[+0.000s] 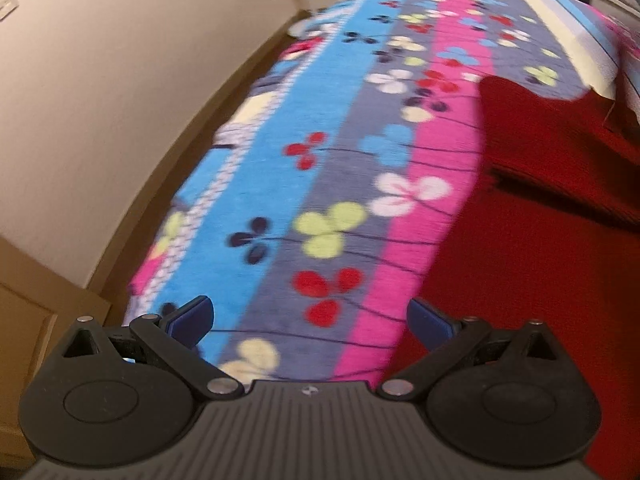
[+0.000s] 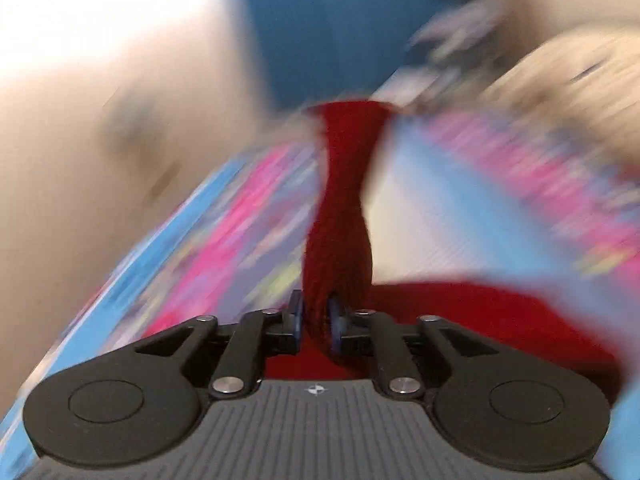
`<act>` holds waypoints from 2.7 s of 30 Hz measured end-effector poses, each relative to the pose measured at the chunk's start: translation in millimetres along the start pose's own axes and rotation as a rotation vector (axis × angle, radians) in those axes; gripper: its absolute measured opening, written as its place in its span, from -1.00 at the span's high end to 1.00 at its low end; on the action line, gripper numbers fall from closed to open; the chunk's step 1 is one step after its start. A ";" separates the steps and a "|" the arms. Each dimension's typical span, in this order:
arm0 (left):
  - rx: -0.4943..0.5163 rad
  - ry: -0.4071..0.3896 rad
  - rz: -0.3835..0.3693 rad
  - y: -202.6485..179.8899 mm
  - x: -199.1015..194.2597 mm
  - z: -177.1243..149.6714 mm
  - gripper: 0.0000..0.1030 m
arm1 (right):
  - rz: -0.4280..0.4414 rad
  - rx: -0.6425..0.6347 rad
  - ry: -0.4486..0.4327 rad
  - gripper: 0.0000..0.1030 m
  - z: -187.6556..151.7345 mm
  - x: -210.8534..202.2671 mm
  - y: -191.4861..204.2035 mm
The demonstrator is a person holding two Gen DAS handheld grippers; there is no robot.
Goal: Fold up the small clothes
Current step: 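Grasp the other sleeve cuff with the right gripper and lift it, then fold the held sleeve across the body and open the right gripper, then move both grippers to the sweater hem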
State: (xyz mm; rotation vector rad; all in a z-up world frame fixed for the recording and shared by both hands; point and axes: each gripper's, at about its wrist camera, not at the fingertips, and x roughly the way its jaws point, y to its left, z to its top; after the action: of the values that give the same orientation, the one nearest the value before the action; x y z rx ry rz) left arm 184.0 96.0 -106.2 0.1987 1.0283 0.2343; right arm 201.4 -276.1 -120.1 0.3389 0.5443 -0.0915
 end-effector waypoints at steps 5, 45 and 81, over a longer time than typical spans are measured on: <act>-0.060 0.002 -0.002 33.8 11.1 4.5 -1.00 | 0.116 -0.010 0.275 0.08 -59.6 2.7 21.2; 0.326 -0.152 -0.067 -197.1 103.9 138.9 -1.00 | -0.476 -0.111 0.259 0.25 15.8 52.9 -169.5; 0.123 -0.089 -0.190 55.4 -104.7 -167.0 -1.00 | -0.184 0.036 0.197 -0.59 -169.7 -375.9 6.8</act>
State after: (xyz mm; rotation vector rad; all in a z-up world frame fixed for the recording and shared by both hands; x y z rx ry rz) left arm -17.5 128.1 -89.1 0.2188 0.9666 -0.0101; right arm -201.5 -213.5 -57.9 0.3345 0.7697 -0.2479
